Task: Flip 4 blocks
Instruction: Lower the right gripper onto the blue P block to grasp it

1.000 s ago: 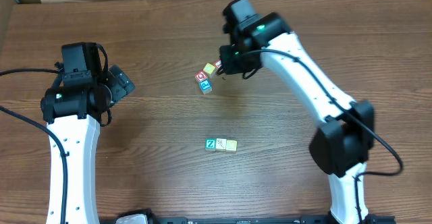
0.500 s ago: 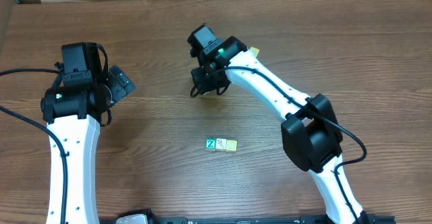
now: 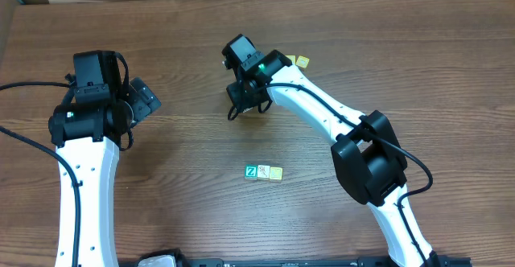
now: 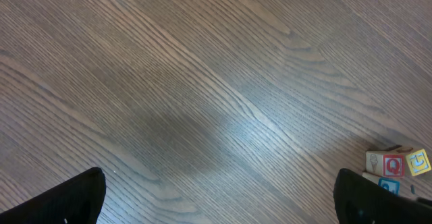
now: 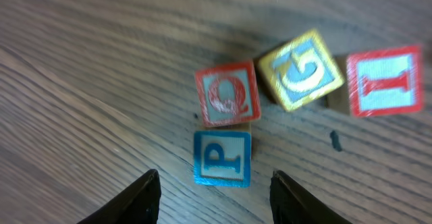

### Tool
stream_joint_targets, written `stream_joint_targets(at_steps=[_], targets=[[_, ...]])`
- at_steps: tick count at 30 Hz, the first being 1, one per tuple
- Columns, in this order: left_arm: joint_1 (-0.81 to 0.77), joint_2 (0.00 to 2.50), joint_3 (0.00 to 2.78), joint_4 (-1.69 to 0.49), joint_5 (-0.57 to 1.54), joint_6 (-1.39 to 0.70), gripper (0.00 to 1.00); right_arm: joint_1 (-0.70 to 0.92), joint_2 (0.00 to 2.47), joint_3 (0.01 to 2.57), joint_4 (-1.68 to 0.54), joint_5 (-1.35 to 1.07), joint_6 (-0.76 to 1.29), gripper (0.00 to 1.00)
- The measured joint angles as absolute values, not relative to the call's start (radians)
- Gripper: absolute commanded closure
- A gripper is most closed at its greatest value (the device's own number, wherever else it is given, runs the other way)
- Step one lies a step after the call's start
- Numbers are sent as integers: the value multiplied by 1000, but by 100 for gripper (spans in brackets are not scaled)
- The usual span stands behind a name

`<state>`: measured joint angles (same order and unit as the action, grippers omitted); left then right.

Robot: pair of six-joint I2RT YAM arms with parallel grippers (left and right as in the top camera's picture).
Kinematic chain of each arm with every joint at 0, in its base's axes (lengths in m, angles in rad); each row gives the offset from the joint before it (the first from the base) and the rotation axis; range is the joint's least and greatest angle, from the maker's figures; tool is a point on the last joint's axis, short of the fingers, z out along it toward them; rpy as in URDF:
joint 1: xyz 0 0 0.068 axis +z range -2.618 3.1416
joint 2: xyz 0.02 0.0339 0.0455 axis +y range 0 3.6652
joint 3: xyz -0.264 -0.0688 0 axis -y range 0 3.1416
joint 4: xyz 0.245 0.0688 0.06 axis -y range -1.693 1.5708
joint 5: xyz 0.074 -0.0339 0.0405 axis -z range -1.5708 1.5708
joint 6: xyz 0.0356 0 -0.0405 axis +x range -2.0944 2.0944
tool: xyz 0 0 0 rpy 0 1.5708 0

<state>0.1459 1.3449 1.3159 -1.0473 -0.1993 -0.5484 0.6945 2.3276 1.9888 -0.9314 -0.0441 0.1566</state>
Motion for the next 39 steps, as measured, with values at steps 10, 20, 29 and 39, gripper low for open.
stream_joint_targets(at_steps=[10, 20, 29, 39], targets=[[146, 1345, 1316, -1047, -199, -548, 0, 694, 2328, 1922, -878, -44, 137, 46], [146, 1345, 1316, -1047, -199, -548, 0, 694, 2328, 1909, -800, -44, 133, 42], [146, 1345, 1316, -1047, -199, -548, 0, 694, 2328, 1854, -767, -44, 130, 53], [146, 1345, 1316, -1047, -199, -548, 0, 694, 2327, 1854, -773, -44, 131, 68]])
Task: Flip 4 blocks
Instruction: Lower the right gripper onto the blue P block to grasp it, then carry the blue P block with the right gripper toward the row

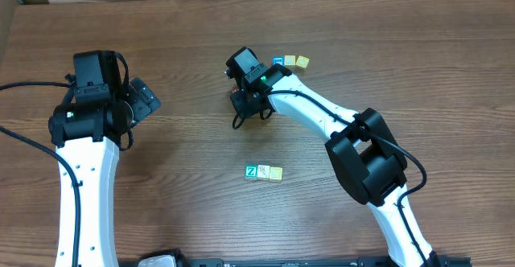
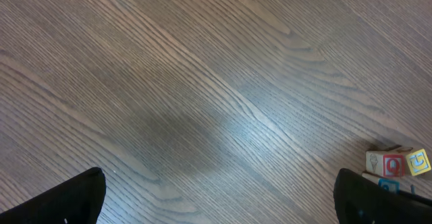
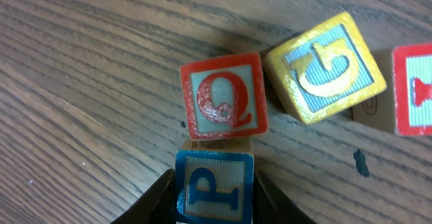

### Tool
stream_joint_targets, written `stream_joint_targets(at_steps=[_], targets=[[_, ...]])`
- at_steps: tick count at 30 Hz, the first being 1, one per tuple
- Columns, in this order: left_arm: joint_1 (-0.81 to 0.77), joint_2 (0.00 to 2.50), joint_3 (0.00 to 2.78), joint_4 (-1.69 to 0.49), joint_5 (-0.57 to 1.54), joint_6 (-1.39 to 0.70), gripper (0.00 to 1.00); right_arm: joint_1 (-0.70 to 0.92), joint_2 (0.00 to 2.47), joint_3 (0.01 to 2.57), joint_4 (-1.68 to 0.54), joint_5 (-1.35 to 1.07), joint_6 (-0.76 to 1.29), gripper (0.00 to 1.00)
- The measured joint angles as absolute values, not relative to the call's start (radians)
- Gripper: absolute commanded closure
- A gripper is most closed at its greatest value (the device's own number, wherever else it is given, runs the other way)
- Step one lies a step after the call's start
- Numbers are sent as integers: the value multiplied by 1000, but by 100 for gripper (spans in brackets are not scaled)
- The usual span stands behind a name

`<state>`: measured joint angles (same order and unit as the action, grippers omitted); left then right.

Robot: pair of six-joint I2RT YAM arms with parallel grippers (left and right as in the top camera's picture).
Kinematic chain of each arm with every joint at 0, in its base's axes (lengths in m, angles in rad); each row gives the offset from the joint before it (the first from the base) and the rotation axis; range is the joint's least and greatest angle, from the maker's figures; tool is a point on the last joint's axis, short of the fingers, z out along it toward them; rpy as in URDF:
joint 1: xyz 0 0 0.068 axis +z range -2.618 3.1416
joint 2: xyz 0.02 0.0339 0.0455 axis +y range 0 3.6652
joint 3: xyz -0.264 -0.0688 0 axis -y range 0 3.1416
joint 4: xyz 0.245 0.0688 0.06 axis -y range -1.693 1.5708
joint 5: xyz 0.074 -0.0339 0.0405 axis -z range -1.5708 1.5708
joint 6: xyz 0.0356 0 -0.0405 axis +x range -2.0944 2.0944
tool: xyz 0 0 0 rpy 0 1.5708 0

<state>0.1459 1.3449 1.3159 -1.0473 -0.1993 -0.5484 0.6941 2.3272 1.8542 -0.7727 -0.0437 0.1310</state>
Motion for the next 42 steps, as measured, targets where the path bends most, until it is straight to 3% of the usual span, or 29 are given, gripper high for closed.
stream_joint_targets(at_steps=[14, 21, 30, 42], targets=[[146, 1345, 1316, -1047, -199, -548, 0, 694, 2224, 1854, -946, -44, 210, 73], [146, 1345, 1316, -1047, -199, -548, 0, 694, 2212, 1854, -1095, -45, 297, 84], [146, 1345, 1316, -1047, -199, -548, 0, 694, 2193, 1854, -1287, -46, 376, 85], [146, 1345, 1316, -1047, -199, -548, 0, 658, 2134, 1854, -1514, -6, 429, 94]])
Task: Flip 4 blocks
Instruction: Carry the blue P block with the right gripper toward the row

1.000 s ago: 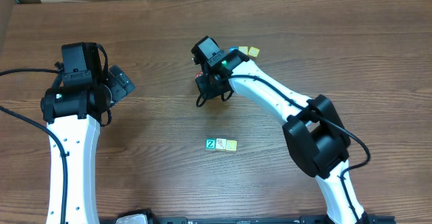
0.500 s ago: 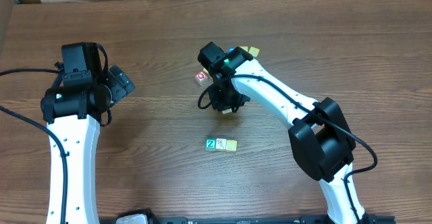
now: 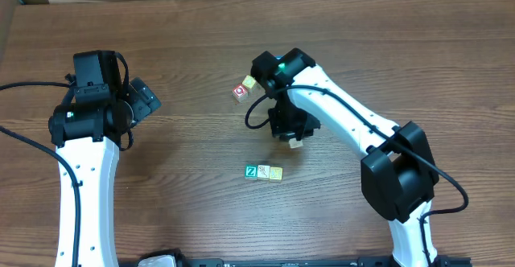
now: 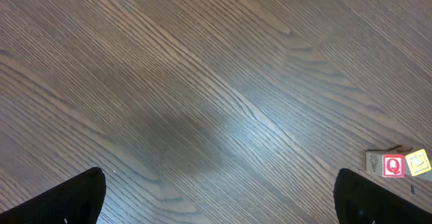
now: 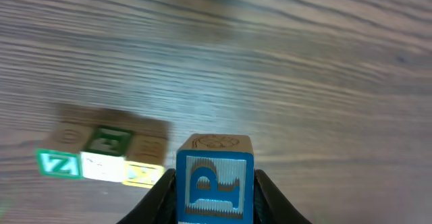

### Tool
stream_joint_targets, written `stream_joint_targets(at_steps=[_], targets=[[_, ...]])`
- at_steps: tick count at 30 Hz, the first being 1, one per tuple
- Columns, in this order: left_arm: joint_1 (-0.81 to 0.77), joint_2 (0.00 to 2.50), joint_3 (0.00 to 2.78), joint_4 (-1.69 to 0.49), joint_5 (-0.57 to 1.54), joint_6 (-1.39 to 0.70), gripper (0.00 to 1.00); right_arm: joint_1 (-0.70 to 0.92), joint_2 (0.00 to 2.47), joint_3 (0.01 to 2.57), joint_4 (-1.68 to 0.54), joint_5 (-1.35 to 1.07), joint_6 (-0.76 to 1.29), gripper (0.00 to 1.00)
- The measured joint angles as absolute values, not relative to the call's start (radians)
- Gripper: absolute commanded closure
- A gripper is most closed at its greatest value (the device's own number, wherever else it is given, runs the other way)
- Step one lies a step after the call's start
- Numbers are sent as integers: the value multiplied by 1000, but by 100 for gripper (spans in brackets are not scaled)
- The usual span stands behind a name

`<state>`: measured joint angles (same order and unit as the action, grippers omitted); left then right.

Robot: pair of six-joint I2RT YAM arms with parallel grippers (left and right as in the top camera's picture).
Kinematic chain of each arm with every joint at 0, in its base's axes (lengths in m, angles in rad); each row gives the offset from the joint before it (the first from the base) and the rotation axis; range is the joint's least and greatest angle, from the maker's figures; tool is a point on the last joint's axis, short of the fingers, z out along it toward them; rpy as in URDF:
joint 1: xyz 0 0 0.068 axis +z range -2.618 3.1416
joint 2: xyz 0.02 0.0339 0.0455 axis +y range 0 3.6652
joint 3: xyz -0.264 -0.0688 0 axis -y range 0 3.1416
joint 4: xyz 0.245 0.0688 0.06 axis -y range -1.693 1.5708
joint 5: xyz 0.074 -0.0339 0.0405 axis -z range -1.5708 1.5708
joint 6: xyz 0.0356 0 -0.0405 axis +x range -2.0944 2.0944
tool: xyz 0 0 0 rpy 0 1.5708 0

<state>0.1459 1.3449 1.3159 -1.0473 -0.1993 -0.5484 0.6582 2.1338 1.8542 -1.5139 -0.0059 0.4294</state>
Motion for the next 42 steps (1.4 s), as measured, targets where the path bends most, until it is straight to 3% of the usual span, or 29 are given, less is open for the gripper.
stream_joint_targets(at_steps=[7, 18, 26, 42], targets=[[146, 1345, 1316, -1047, -199, -548, 0, 642, 2096, 1851, -1588, 18, 438, 95], [146, 1345, 1316, -1048, -199, -548, 0, 601, 1662, 1716, -1581, 37, 467, 95], [146, 1345, 1316, -1047, -199, -548, 0, 562, 1467, 1403, -1401, 41, 541, 96], [146, 1345, 1316, -1047, -199, -548, 0, 562, 1460, 951, -867, -70, 764, 96]])
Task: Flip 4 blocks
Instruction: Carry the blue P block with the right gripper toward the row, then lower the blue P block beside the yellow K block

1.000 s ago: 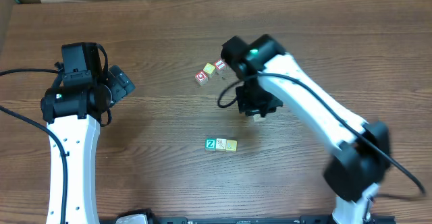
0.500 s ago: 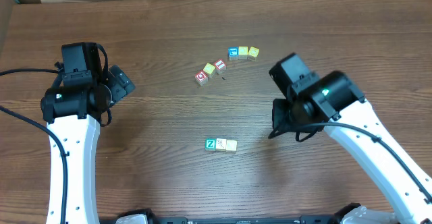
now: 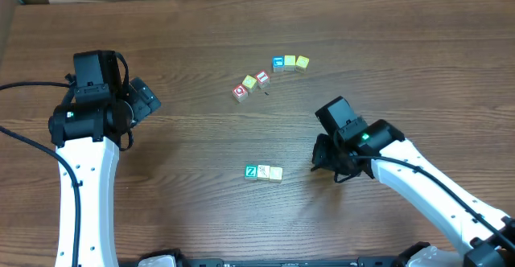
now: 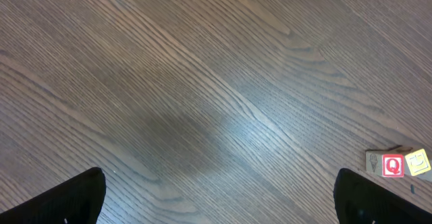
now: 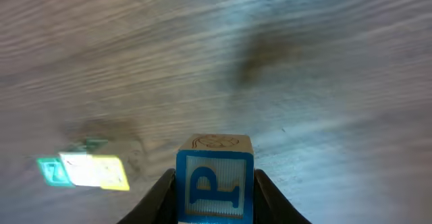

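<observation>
My right gripper (image 5: 214, 190) is shut on the blue P block (image 5: 214, 180) and holds it above the table, right of a short row of blocks with a green Z (image 3: 264, 172). That row appears blurred at the left of the right wrist view, as the Z row (image 5: 84, 171). In the overhead view the right gripper (image 3: 338, 164) hides the P block. A red Q block (image 3: 240, 93), a yellow block (image 3: 249, 82) and a red block (image 3: 262, 77) lie at mid table. The left gripper (image 4: 219, 197) is open over bare wood, with the Q block (image 4: 393, 164) at its view's right edge.
A second row of a blue block (image 3: 278, 63) and two yellow blocks (image 3: 295, 61) lies farther back. A cardboard wall borders the far left corner. The left arm (image 3: 88, 138) stands at the left side of the table.
My right gripper, still shut on the P block, has moved from above the Z row to the right of it and nearer the table's front. The left arm is unchanged.
My right gripper was open over the P block beside Q and G. Then it was shut on the P block there. Later it held the block near the Z row, leaving the Q, yellow and red blocks behind, and now holds it right of that row.
</observation>
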### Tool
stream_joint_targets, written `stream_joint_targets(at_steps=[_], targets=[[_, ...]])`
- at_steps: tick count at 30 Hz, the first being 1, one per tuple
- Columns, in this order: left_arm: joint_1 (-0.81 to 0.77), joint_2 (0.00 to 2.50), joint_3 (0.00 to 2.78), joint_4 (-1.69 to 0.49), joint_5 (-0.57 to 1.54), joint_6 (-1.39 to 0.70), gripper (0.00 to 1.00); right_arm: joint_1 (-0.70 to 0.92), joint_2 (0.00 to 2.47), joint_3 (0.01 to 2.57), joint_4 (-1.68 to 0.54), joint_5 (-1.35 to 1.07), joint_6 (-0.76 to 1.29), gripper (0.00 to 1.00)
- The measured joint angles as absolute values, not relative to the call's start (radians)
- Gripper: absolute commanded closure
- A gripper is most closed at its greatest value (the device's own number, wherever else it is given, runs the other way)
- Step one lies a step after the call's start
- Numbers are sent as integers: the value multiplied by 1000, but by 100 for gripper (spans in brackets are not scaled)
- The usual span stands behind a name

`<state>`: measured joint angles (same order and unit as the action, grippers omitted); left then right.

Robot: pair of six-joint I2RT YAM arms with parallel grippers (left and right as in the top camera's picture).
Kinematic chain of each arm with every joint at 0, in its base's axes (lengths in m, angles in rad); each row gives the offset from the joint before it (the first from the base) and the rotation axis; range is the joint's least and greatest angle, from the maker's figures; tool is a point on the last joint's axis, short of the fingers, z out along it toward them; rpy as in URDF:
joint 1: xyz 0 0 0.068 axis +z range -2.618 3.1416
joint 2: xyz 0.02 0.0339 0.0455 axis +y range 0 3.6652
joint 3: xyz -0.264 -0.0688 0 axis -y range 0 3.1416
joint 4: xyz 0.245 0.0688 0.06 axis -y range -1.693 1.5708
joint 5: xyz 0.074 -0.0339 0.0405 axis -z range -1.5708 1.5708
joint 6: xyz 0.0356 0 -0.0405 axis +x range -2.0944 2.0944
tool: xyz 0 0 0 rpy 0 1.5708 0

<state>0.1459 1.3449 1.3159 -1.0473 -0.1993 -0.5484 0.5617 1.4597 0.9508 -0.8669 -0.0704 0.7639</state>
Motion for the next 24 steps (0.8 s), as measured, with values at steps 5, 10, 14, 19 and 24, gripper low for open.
stream_joint_targets(at_steps=[5, 10, 14, 19, 24], targets=[[146, 1345, 1316, -1047, -199, -548, 0, 570, 1460, 875, -720, -93, 825, 96], [146, 1345, 1316, -1047, -199, -548, 0, 603, 1467, 869, -646, -101, 845, 96], [146, 1345, 1316, -1047, -199, -548, 0, 628, 1507, 869, -605, -101, 856, 96], [146, 1345, 1316, -1047, -199, -548, 0, 658, 1562, 869, -588, -100, 884, 96], [146, 1345, 1316, -1047, -199, -548, 0, 698, 1594, 869, -577, -104, 901, 96]])
